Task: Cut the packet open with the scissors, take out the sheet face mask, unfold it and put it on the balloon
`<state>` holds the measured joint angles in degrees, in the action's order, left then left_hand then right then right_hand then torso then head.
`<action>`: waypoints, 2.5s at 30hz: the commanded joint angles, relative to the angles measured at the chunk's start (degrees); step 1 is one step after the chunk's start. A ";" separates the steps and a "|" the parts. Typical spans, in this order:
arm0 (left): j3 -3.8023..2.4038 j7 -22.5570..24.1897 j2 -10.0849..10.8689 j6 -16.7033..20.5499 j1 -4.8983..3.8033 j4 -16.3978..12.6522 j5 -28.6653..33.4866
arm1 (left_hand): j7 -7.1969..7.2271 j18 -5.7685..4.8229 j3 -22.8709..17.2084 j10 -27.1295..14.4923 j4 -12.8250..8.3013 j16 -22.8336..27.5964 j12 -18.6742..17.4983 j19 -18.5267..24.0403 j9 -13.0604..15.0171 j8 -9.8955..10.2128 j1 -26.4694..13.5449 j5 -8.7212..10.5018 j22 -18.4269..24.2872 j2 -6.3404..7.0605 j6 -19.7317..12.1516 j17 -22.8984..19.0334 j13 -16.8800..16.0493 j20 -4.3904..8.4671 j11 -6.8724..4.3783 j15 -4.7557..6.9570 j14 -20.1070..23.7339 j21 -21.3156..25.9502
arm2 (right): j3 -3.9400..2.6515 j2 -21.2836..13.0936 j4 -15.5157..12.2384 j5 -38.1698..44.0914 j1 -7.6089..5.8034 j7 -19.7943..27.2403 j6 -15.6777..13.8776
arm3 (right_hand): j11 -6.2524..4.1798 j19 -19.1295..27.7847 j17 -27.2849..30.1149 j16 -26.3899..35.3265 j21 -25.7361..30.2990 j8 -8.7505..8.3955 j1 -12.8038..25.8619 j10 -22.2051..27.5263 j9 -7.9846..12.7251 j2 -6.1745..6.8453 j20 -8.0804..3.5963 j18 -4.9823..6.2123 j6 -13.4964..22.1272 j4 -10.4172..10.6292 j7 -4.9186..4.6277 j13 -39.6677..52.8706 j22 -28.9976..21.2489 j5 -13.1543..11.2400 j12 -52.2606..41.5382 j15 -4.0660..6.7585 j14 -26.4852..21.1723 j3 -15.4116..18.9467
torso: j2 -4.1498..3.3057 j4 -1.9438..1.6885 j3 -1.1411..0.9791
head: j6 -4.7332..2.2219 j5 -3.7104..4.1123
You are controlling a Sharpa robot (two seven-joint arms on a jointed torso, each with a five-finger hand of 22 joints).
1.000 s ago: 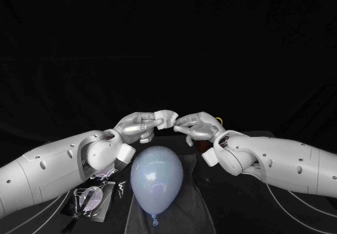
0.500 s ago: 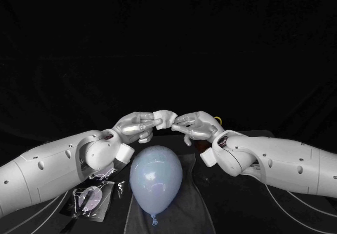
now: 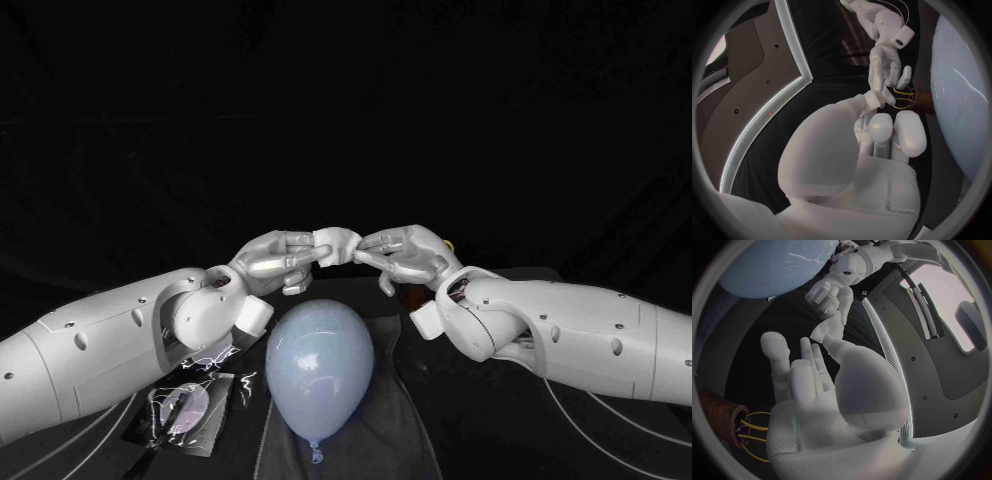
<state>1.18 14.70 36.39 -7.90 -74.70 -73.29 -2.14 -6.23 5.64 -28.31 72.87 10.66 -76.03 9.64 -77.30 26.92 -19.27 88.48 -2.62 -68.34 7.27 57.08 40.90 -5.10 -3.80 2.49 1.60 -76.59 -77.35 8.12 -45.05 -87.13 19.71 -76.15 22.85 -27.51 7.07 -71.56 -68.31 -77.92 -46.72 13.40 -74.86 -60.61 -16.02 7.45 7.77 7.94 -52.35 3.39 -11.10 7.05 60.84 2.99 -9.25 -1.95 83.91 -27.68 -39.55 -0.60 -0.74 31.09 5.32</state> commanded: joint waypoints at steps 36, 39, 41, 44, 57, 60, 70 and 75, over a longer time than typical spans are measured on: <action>-0.08 -0.06 0.02 -1.25 -0.15 -0.43 -1.04 | -0.42 -0.98 -0.69 -0.41 -0.26 -0.24 -0.35 -0.37 7.20 -0.28 -0.50 -0.18 -0.14 -0.30 -0.02 0.06 -0.11 -0.11 0.15 -0.21 -0.36 -0.42 | -0.14 0.95 -0.34 -0.45 0.01 1.55 -1.68 | -0.86 -0.72 -1.68 -1.85 -2.74 2.45 2.08 -1.22 -0.80 -0.61 -0.90 0.12 -1.17 -0.38 0.99 -0.89 2.08 -0.21 -2.27 0.58 1.21 1.75 | -0.02 -0.06 0.05 | 0.31 -0.03; -0.08 -0.05 0.06 -1.31 -0.16 -0.46 -1.05 | -0.42 -0.98 -0.69 -0.41 -0.26 -0.24 -0.35 -0.37 7.20 -0.28 -0.50 -0.18 -0.14 -0.30 -0.02 0.06 -0.11 -0.11 0.15 -0.21 -0.36 -0.42 | -0.14 0.97 -0.07 -0.18 0.01 1.17 -2.05 | -0.39 0.57 -0.22 -1.09 -0.99 2.15 2.52 0.10 -0.61 0.14 -0.55 0.38 -0.01 -0.36 0.47 -1.06 1.06 -0.20 -2.19 0.14 0.46 2.69 | 0.02 -0.03 0.08 | 0.27 -0.04; -0.08 -0.04 0.08 -1.33 -0.16 -0.48 -1.06 | -0.42 -0.98 -0.69 -0.41 -0.26 -0.24 -0.35 -0.37 7.20 -0.28 -0.50 -0.18 -0.14 -0.30 -0.02 0.06 -0.11 -0.11 0.15 -0.21 -0.36 -0.42 | -0.14 0.96 0.10 0.02 0.01 0.97 -2.08 | -0.17 1.32 0.38 -0.79 0.07 2.01 2.56 0.80 -0.52 0.34 -0.37 0.55 0.53 -0.42 0.23 -1.14 0.42 -0.21 -2.18 -0.08 0.09 3.06 | 0.04 0.00 0.08 | 0.26 -0.06; -0.08 -0.02 0.13 -1.37 -0.16 -0.50 -1.08 | -0.42 -0.98 -0.69 -0.41 -0.26 -0.24 -0.35 -0.37 7.20 -0.28 -0.50 -0.18 -0.14 -0.30 -0.02 0.06 -0.11 -0.11 0.15 -0.21 -0.36 -0.42 | -0.14 0.96 0.34 0.27 0.01 0.71 -2.00 | 0.28 2.63 1.66 -0.18 1.71 1.90 2.59 2.29 -0.39 0.65 0.02 0.83 1.35 -0.54 -0.22 -1.35 -0.52 -0.21 -2.17 -0.51 -0.73 3.85 | 0.00 -0.01 0.07 | 0.27 -0.06; -0.07 -0.09 0.20 -1.47 -0.18 -0.53 -1.13 | -0.42 -0.98 -0.69 -0.41 -0.26 -0.24 -0.35 -0.37 7.20 -0.28 -0.50 -0.18 -0.14 -0.30 -0.02 0.06 -0.11 -0.11 0.15 -0.21 -0.36 -0.42 | -0.14 1.32 0.62 0.50 0.01 0.55 -1.32 | 0.02 3.15 1.95 -0.58 1.22 2.98 1.29 2.72 -0.54 -1.22 0.42 1.05 0.92 -0.99 0.32 -1.39 -0.02 -0.22 -4.15 -0.48 -1.33 4.31 | -0.03 0.00 0.02 | 0.27 -0.04; -0.07 -0.11 0.17 -1.51 -0.19 -0.53 -1.22 | -0.42 -0.97 -0.82 -0.40 -0.39 -0.25 -0.33 -0.36 7.27 -0.31 -0.59 -0.17 -0.16 -0.29 -0.02 0.11 -0.14 -0.12 0.14 -0.21 -0.38 -0.45 | -0.14 1.46 0.63 0.49 0.01 0.47 -0.94 | -0.23 2.81 1.61 -0.87 0.58 3.41 1.28 2.22 -0.64 -1.49 0.27 0.97 0.30 -0.94 0.62 -1.37 0.38 -0.22 -4.67 -0.27 -1.13 4.30 | 0.00 0.00 0.03 | 0.27 -0.03; -0.07 -0.17 0.10 -1.67 -0.20 -0.53 -1.36 | -0.42 -0.97 -0.82 -0.40 -0.39 -0.25 -0.33 -0.36 7.27 -0.31 -0.59 -0.17 -0.16 -0.29 -0.02 0.11 -0.14 -0.12 0.14 -0.21 -0.38 -0.45 | -0.14 1.90 0.54 0.51 0.04 0.34 -0.23 | -0.91 1.94 1.22 -1.29 -0.99 4.41 0.92 0.89 -0.87 -2.72 -0.19 0.75 -1.25 -0.78 1.41 -1.44 1.38 -0.21 -5.73 0.29 -0.75 3.72 | -0.02 -0.01 0.02 | 0.28 0.00; -0.07 -0.17 0.14 -1.65 -0.21 -0.51 -1.38 | -0.42 -0.97 -0.82 -0.40 -0.39 -0.25 -0.33 -0.36 7.27 -0.31 -0.59 -0.17 -0.16 -0.29 -0.02 0.11 -0.14 -0.12 0.14 -0.21 -0.38 -0.45 | -0.14 1.90 0.53 0.15 0.06 0.71 -0.97 | -1.93 0.81 0.20 -1.95 -2.93 5.77 -0.64 -1.17 -1.40 -5.70 -0.85 0.45 -3.00 -1.16 2.68 -1.45 2.61 -0.20 -6.67 1.13 -0.08 1.34 | -0.02 0.00 0.03 | 0.34 -0.04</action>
<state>1.18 14.20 36.60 -8.36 -74.82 -73.67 -3.33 -6.13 5.64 -28.79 72.87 10.16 -76.02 9.64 -77.29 27.68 -19.19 87.96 -2.62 -68.41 7.34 56.98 40.96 -5.20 -3.80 2.49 1.39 -76.57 -77.60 8.04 -43.16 -86.56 19.69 -76.11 23.11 -28.72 5.10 -70.32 -67.92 -79.56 -49.40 18.89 -75.38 -61.25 -17.31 2.19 6.77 7.91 -54.99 2.30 -8.49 5.62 63.31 2.99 -15.74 -1.28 83.93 -25.98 -39.57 -0.60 -0.71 31.40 5.31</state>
